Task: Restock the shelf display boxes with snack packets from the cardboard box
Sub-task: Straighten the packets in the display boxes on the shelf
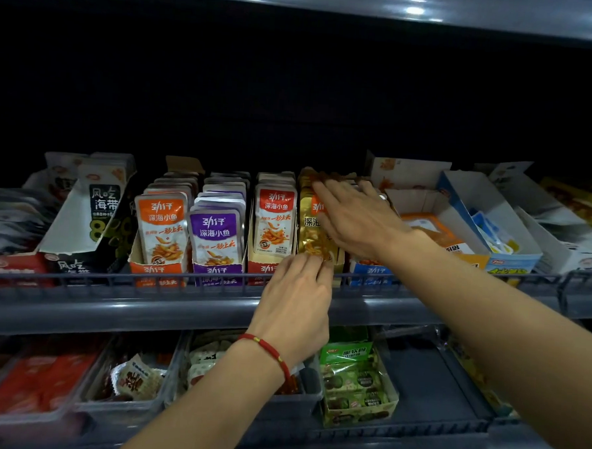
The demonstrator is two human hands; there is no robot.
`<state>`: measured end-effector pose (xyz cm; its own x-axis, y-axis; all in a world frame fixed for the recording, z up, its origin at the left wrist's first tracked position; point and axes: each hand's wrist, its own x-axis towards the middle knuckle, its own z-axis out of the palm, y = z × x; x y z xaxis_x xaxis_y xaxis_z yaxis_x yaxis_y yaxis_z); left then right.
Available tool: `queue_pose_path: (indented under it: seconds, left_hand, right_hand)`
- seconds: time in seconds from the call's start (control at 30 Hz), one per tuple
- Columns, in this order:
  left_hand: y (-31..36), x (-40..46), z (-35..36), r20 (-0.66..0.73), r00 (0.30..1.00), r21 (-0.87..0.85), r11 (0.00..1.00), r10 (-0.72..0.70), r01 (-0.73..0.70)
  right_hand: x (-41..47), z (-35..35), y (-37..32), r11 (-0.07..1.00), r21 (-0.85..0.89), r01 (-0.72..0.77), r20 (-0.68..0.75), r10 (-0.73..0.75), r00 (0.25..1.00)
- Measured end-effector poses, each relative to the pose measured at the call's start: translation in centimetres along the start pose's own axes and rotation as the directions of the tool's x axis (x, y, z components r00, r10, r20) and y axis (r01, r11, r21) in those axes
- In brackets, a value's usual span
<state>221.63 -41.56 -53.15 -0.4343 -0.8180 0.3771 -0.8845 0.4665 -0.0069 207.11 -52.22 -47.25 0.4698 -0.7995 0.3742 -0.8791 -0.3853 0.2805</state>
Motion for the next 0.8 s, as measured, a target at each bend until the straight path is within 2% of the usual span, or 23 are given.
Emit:
queue_pose_path:
  seconds: [0.1,0.23,0.47,0.63,0.8]
  left_hand:
    - [0.1,0.0,0.0,-0.007,1.000,-0.007,1.000,-0.003,0.003]
    - [0.1,-0.2,0.0,-0.012,1.000,-0.004,1.000,0.002,-0.002]
    - [-0.1,-0.1,0.2,-0.017,1.000,-0.019,1.000,0.004,-0.004]
    - [-0.1,-0.2,0.2,-0.025,1.000,-0.013,1.000,0.007,-0.007]
    - [0.3,-0.5,0.2,-0.038,0.999,-0.017,1.000,0.016,-0.016]
  right_hand:
    - [0.2,0.0,-0.3,0.998,-0.059,0.004,0.092,0.001,0.996]
    - [0.8,0.4,-0.3,0.995,-0.096,0.020,0.096,-0.011,0.995]
    - [1.0,0.6,-0.2,0.998,-0.059,-0.006,0.111,0.012,0.994]
    - [0.6,0.1,0.1,1.000,0.018,-0.021,0.101,0.019,0.995]
    - [-1.1,-1.0,2.4,0.993,0.106,-0.049,0.002,0.050,0.999]
